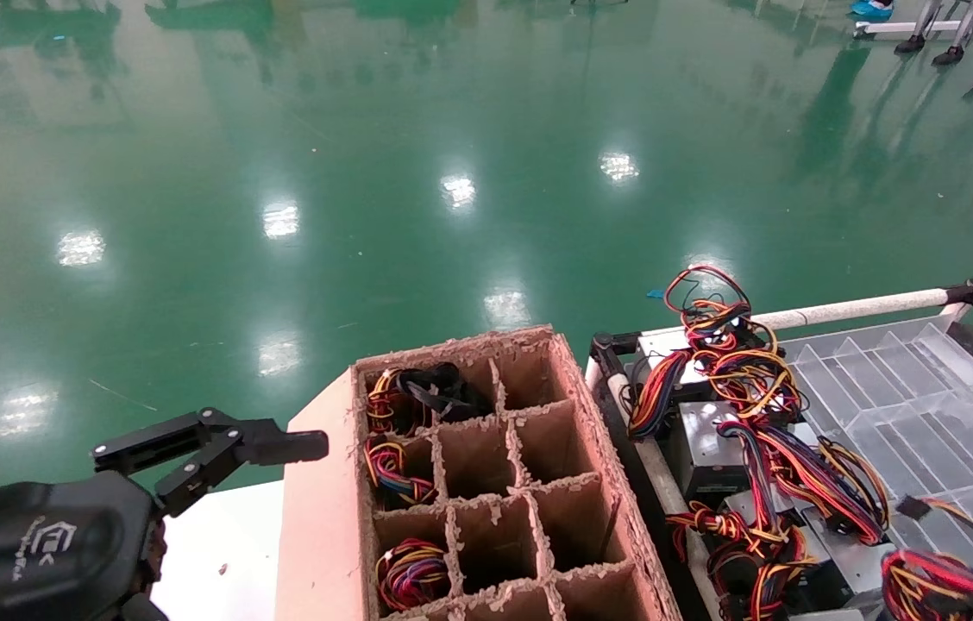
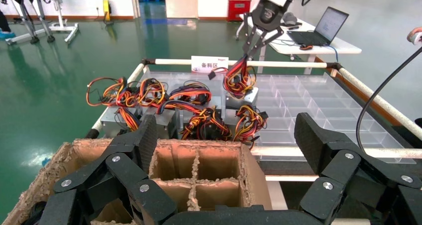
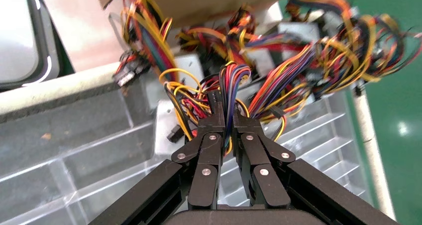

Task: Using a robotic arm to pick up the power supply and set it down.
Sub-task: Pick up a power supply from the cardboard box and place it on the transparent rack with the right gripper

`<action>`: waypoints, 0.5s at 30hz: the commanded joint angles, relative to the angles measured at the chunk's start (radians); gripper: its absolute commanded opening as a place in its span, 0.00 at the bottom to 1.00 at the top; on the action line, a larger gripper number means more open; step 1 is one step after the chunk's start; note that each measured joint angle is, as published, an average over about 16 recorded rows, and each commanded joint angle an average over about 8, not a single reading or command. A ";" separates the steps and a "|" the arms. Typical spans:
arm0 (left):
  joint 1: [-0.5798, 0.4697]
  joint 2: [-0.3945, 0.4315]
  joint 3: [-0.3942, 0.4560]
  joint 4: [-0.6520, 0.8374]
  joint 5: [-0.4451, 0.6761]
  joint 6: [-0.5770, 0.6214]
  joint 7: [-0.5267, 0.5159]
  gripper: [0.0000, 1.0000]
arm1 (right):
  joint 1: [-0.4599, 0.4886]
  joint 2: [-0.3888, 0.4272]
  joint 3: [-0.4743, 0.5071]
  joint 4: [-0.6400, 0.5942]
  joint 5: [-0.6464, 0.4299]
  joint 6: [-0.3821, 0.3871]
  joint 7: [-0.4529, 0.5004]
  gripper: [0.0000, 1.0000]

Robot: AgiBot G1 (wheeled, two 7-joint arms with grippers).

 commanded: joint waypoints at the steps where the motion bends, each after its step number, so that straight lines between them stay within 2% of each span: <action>1: 0.000 0.000 0.000 0.000 0.000 0.000 0.000 1.00 | 0.017 -0.001 -0.010 0.002 0.011 0.000 0.000 0.00; 15: 0.000 0.000 0.000 0.000 0.000 0.000 0.000 1.00 | 0.087 -0.012 -0.137 -0.067 -0.041 0.001 -0.003 0.00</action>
